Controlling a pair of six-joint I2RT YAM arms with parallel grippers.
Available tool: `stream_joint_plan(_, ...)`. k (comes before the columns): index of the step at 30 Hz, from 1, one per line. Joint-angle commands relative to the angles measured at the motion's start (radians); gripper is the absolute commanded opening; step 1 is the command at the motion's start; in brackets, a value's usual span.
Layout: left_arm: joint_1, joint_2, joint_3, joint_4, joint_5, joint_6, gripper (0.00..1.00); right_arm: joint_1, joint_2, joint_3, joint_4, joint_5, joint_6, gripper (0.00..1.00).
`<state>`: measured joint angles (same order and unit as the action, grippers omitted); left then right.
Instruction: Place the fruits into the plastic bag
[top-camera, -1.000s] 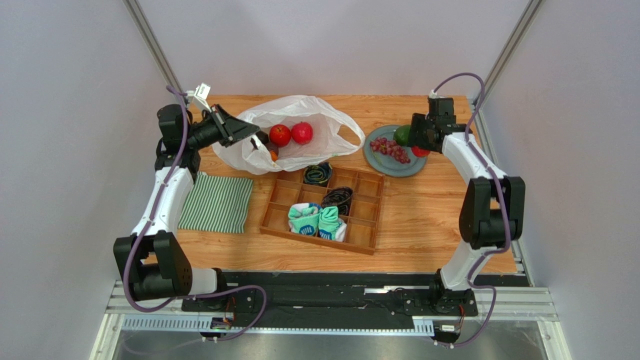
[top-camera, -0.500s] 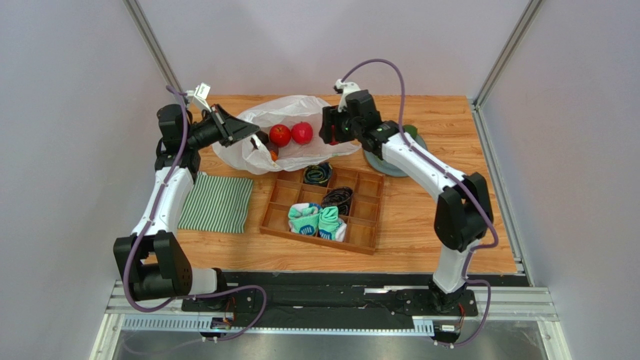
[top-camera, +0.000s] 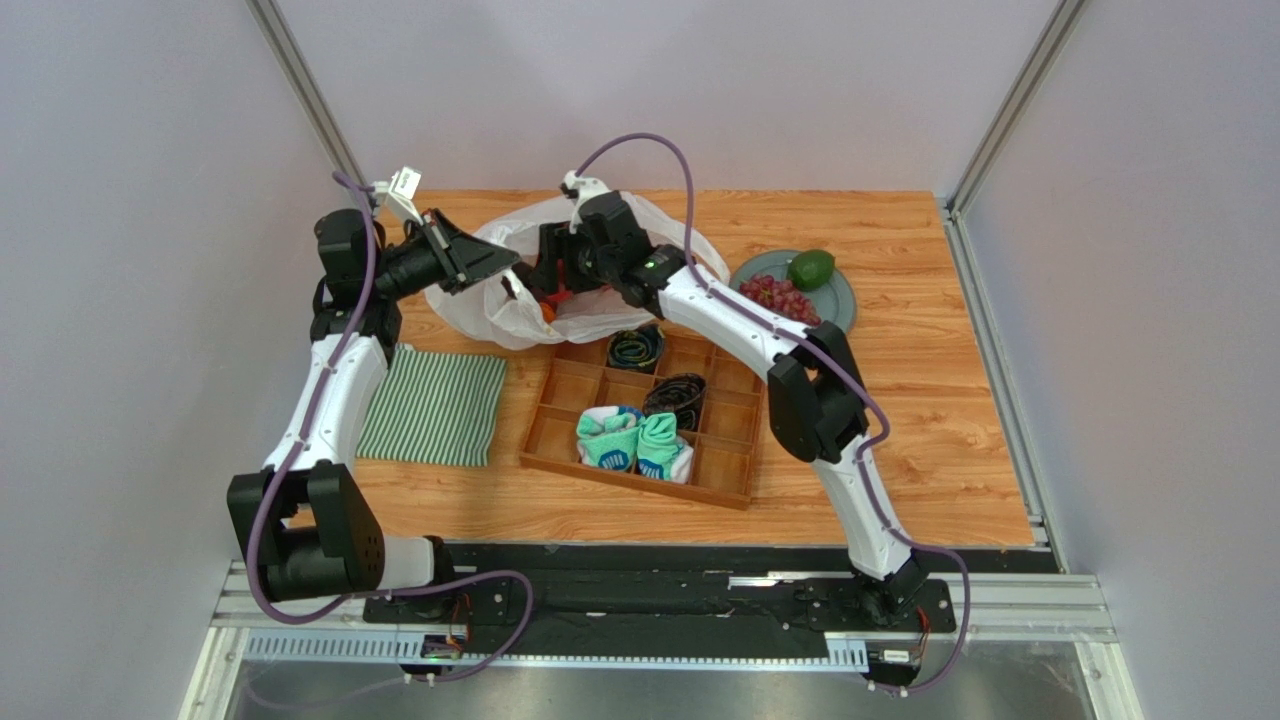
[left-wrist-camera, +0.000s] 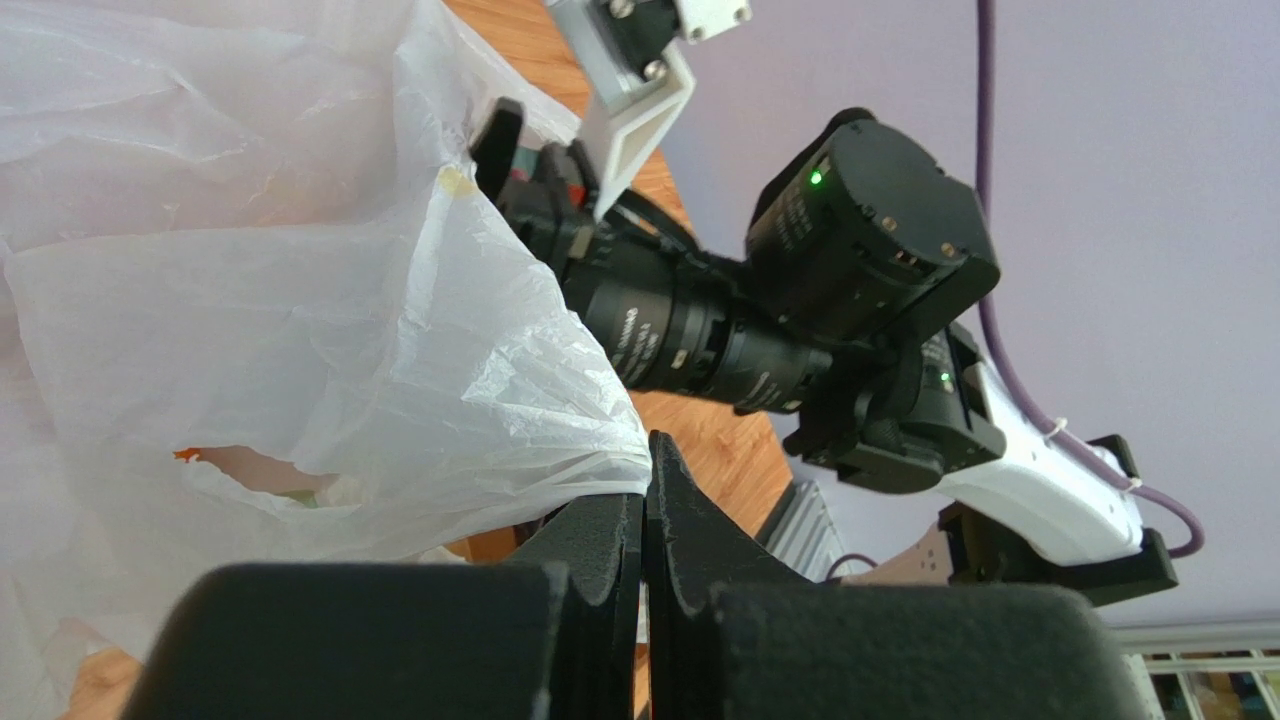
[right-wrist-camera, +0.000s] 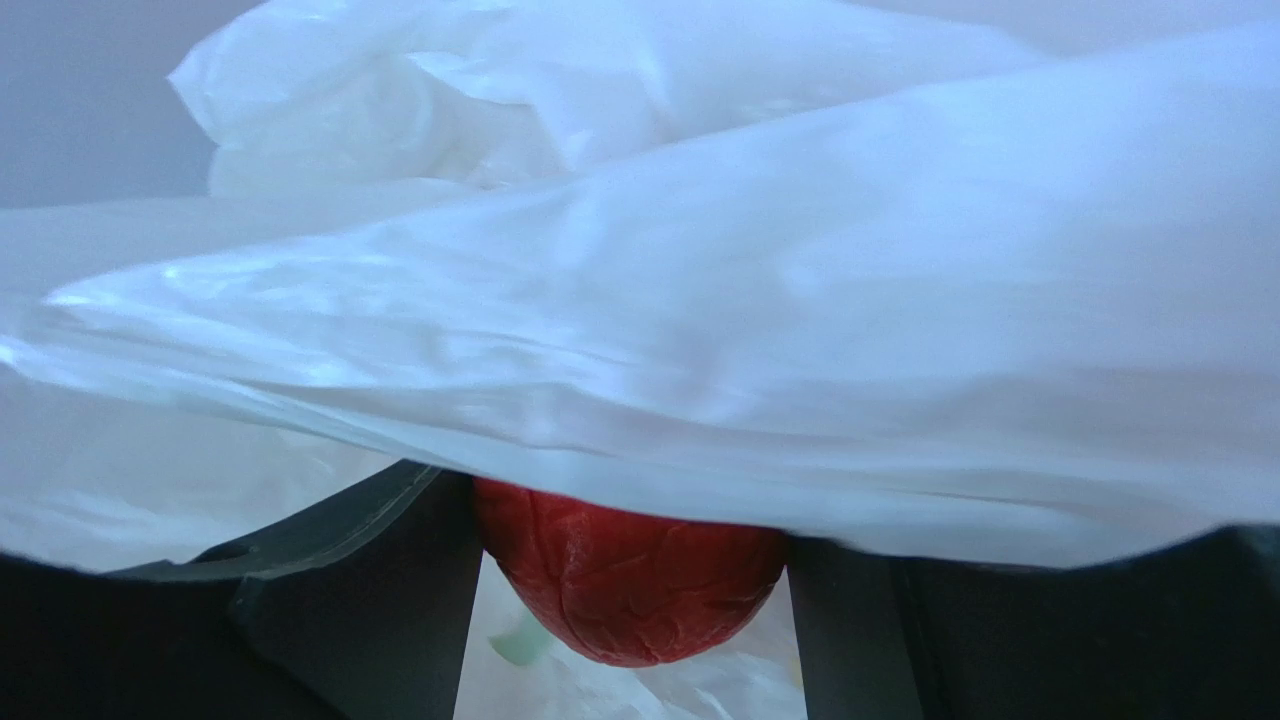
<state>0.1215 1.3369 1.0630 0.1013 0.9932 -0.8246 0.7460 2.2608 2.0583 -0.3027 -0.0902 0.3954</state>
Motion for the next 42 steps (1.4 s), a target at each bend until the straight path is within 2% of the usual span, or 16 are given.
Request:
stream_joint_plan(1, 0.007, -0.022, 0.0, 0.038, 0.016, 0.001, 0.0, 0.038, 0.095, 0.149, 0.053, -0.034, 0.079, 0.43)
stream_joint_plan(7, 0.007, -0.022, 0.0, 0.04, 0.019, -0.004, 0.0, 0.056, 0.155, 0.195, 0.063, -0.078, 0.112, 0.48)
stream_joint_plan(10, 0.007, -0.022, -0.001, 0.04, 0.018, -0.005, 0.0, 0.058, 0.163, 0.191, 0.065, -0.105, 0.108, 0.61)
stream_joint_plan(11, 0.007, -0.024, -0.001, 0.04, 0.018, -0.007, 0.0, 0.058, 0.164, 0.191, 0.066, -0.112, 0.103, 0.71)
stream_joint_plan(14, 0.006, -0.022, -0.001, 0.043, 0.018, -0.008, 0.0, 0.058, 0.158, 0.18, 0.068, -0.121, 0.099, 0.8)
stream_joint_plan(22, 0.007, -0.024, -0.001, 0.044, 0.021, -0.008, 0.0, 0.059, 0.141, 0.163, 0.08, -0.123, 0.085, 0.87)
stream_joint_plan(25, 0.007, -0.024, -0.001, 0.046, 0.019, -0.008, 0.0, 0.059, 0.137, 0.161, 0.079, -0.123, 0.077, 0.96)
stream_joint_plan(34, 0.007, -0.025, -0.001, 0.046, 0.021, -0.008, 0.0, 0.056, 0.045, 0.065, 0.119, -0.095, 0.062, 0.96)
stream_joint_plan(42, 0.007, -0.025, 0.0, 0.046, 0.022, -0.01, 0.0, 0.046, -0.136, -0.113, 0.178, -0.065, 0.033, 0.99)
